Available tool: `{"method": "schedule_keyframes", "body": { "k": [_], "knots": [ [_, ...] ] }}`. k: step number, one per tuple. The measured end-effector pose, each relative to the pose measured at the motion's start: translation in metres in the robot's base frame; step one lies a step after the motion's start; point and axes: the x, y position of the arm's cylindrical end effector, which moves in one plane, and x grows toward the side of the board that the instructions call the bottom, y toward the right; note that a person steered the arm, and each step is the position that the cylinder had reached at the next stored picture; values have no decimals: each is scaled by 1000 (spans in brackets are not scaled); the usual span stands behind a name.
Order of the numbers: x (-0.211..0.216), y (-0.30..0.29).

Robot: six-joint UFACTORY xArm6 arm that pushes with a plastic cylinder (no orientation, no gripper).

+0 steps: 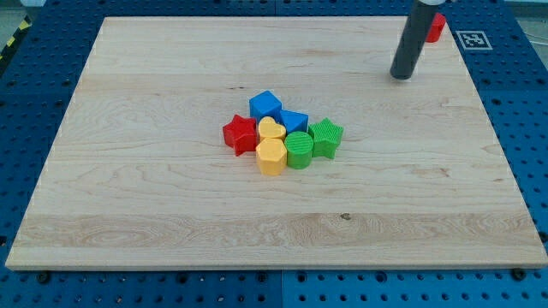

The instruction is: Move your arm left to the red star

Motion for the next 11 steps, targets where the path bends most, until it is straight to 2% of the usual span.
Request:
{"method": "schedule_keyframes", "body": {
  "k": [3,6,8,11],
  "knots": [
    [-3,-76],
    [-3,-182],
    [-2,-185],
    [64,-241]
  ]
}}
